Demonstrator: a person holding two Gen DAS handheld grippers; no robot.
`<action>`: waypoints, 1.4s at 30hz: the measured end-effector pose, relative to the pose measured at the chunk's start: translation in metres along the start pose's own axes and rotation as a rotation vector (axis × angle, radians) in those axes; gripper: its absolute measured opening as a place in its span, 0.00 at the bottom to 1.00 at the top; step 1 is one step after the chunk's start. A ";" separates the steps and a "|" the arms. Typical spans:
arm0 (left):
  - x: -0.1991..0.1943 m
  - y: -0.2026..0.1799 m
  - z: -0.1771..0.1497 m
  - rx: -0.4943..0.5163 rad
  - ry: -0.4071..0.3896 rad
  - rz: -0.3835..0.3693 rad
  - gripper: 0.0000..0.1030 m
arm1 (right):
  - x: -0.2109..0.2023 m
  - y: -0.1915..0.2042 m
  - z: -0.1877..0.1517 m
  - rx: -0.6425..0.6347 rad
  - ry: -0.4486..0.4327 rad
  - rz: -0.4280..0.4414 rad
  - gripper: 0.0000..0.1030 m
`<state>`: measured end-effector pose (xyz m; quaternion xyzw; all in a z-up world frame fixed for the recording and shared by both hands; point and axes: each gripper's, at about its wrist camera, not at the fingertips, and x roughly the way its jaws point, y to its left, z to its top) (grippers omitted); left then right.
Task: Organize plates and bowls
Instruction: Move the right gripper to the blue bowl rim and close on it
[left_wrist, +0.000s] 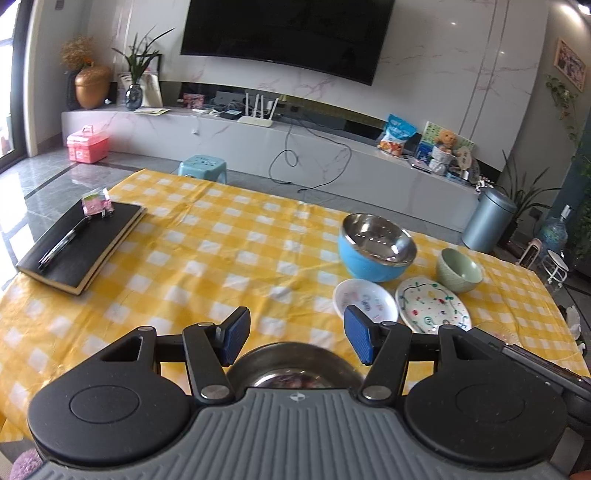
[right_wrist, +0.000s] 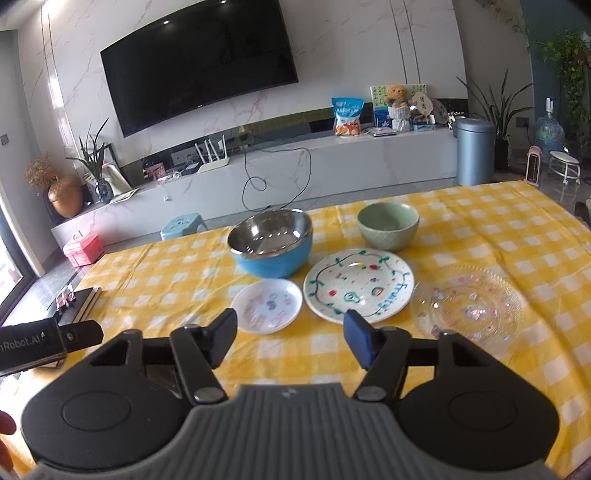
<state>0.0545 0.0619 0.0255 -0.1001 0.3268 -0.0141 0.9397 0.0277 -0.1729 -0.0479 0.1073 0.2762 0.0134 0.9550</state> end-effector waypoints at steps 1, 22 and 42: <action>0.003 -0.004 0.002 0.008 0.001 -0.007 0.67 | 0.002 -0.002 0.001 -0.001 -0.001 -0.003 0.62; 0.101 -0.058 0.066 0.104 0.172 -0.170 0.67 | 0.092 -0.046 0.068 0.019 0.061 -0.031 0.62; 0.221 -0.059 0.098 0.065 0.257 -0.096 0.65 | 0.201 -0.046 0.091 0.119 0.159 -0.001 0.45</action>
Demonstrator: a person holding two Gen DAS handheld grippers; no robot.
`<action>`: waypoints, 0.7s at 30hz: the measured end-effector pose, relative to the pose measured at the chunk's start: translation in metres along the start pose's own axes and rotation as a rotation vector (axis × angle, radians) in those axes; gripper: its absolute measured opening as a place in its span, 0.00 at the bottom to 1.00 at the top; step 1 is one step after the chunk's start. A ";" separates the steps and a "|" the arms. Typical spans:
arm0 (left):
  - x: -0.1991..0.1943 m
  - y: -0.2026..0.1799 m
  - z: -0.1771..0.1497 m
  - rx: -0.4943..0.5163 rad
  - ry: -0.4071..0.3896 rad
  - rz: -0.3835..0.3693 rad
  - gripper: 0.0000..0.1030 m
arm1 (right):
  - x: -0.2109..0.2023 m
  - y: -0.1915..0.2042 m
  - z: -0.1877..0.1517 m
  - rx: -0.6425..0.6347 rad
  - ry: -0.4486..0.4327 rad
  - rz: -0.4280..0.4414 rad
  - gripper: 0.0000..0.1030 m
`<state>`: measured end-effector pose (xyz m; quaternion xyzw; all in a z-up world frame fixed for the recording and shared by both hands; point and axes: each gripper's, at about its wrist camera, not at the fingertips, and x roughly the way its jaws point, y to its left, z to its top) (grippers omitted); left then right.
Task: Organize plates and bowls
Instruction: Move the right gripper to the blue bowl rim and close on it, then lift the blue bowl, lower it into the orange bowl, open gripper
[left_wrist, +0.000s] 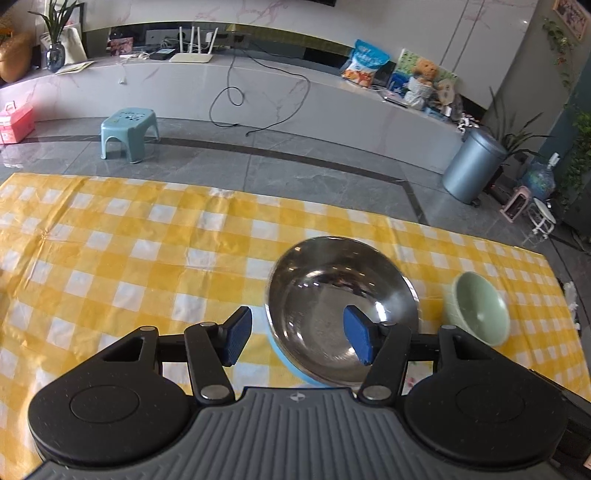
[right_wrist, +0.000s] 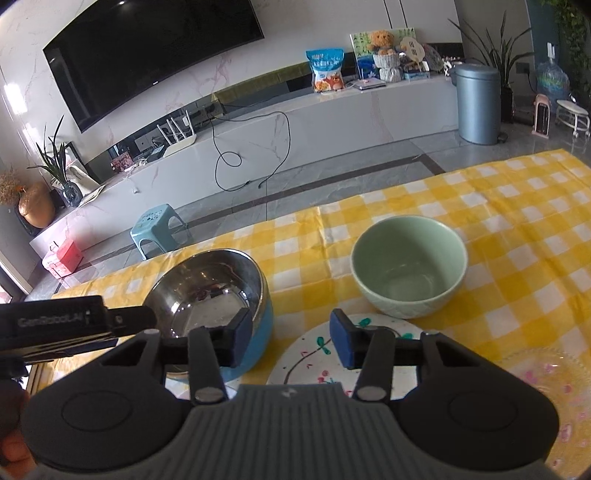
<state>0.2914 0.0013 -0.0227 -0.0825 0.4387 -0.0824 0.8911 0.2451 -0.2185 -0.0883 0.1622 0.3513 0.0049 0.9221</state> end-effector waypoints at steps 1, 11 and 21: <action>0.004 0.001 0.001 0.000 0.005 0.014 0.63 | 0.003 0.001 0.000 0.004 0.005 0.004 0.45; 0.030 -0.003 0.002 0.023 0.050 0.034 0.43 | 0.038 0.015 0.002 0.031 0.060 0.012 0.32; 0.037 -0.009 0.000 0.065 0.064 0.059 0.14 | 0.046 0.020 0.000 0.047 0.061 0.005 0.17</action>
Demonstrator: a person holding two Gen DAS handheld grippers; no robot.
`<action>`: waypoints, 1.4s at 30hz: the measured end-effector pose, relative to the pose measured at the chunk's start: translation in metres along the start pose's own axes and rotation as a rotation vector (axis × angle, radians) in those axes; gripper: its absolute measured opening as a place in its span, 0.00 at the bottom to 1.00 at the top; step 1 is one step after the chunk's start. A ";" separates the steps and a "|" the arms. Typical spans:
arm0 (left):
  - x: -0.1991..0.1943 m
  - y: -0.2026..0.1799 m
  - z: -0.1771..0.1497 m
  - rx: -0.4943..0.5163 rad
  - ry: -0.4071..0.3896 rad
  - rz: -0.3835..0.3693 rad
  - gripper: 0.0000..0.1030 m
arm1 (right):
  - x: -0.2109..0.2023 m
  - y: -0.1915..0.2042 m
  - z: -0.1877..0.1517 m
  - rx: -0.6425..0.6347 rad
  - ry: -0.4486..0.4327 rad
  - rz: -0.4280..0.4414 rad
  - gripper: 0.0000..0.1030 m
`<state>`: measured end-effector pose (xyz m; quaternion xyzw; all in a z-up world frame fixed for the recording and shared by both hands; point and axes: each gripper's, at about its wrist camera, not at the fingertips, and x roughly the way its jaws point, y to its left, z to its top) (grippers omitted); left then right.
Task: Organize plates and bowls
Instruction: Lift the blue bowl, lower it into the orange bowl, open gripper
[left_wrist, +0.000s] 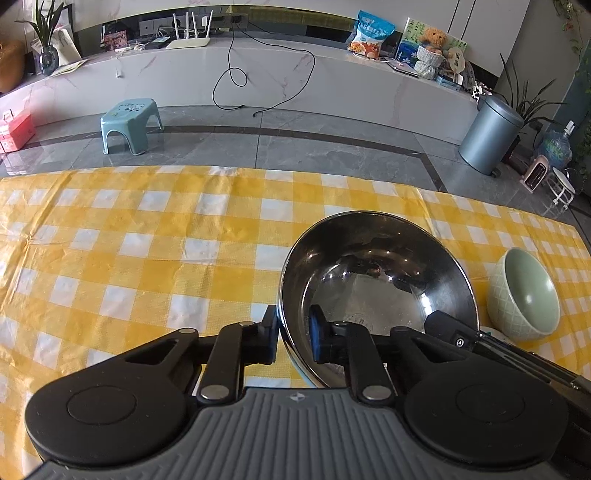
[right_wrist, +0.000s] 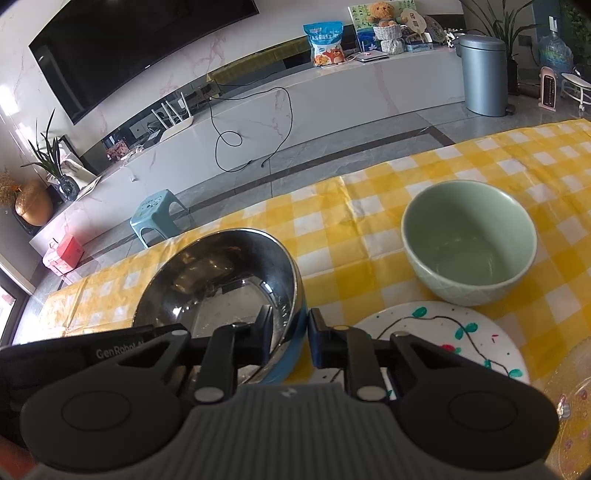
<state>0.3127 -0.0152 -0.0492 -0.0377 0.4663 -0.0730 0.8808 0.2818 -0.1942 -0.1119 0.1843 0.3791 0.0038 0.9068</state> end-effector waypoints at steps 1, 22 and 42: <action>-0.001 0.000 0.000 0.002 -0.003 0.003 0.13 | 0.000 0.000 0.000 0.005 0.001 -0.005 0.16; -0.115 0.009 -0.035 -0.050 -0.128 -0.030 0.10 | -0.110 0.010 -0.025 0.077 -0.057 0.049 0.08; -0.233 0.039 -0.138 -0.191 -0.253 -0.016 0.11 | -0.244 0.035 -0.103 0.032 -0.086 0.172 0.07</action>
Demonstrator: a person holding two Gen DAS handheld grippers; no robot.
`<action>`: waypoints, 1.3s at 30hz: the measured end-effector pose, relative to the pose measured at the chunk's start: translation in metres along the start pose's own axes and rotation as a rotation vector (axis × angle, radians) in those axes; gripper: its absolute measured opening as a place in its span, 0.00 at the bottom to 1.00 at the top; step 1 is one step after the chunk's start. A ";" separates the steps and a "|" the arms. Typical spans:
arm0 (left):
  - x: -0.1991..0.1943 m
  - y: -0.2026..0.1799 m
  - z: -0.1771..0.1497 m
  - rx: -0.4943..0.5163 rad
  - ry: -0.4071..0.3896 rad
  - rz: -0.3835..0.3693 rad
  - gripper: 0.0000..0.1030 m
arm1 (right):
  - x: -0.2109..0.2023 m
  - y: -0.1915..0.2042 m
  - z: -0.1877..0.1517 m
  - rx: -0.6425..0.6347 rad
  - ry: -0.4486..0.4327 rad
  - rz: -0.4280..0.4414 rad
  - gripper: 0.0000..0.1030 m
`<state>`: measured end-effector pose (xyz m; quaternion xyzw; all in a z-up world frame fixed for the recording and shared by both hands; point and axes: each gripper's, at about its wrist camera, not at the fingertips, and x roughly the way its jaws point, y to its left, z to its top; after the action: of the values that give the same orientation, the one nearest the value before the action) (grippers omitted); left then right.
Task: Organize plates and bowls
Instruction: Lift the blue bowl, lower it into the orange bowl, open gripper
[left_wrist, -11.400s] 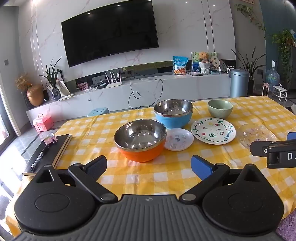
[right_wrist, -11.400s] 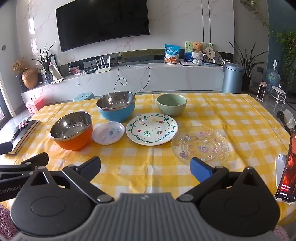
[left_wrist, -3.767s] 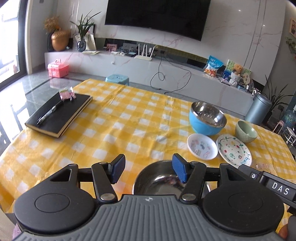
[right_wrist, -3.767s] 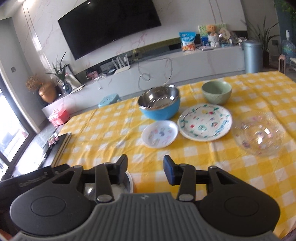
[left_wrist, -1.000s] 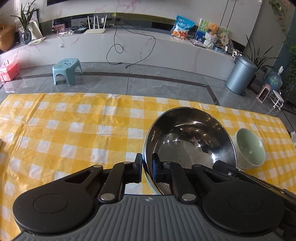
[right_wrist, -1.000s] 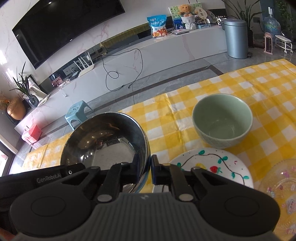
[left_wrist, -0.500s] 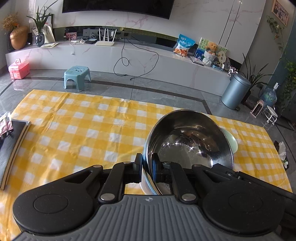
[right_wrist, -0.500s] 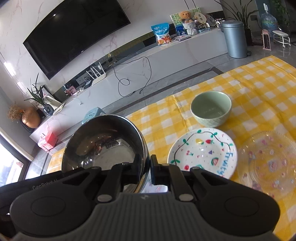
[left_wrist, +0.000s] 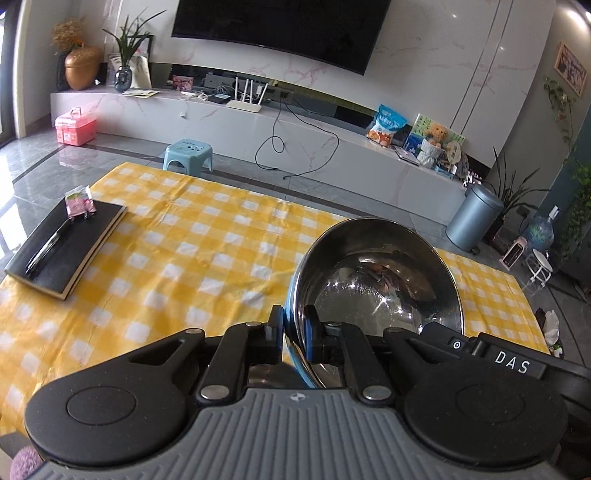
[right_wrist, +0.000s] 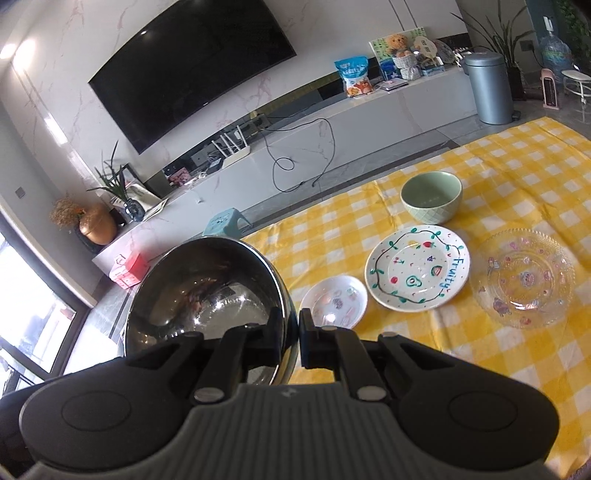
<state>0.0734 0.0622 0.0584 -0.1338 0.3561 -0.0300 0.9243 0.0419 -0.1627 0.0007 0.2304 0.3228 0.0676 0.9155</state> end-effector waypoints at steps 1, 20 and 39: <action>-0.003 0.002 -0.002 -0.008 -0.003 -0.001 0.11 | -0.004 0.002 -0.003 -0.006 0.000 0.006 0.07; -0.012 0.051 -0.053 -0.130 0.102 0.038 0.11 | 0.001 0.005 -0.048 -0.039 0.174 0.011 0.07; 0.010 0.063 -0.056 -0.122 0.227 0.057 0.12 | 0.032 0.011 -0.057 -0.079 0.264 -0.040 0.06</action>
<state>0.0411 0.1090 -0.0050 -0.1754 0.4633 0.0028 0.8687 0.0313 -0.1224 -0.0510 0.1767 0.4420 0.0920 0.8746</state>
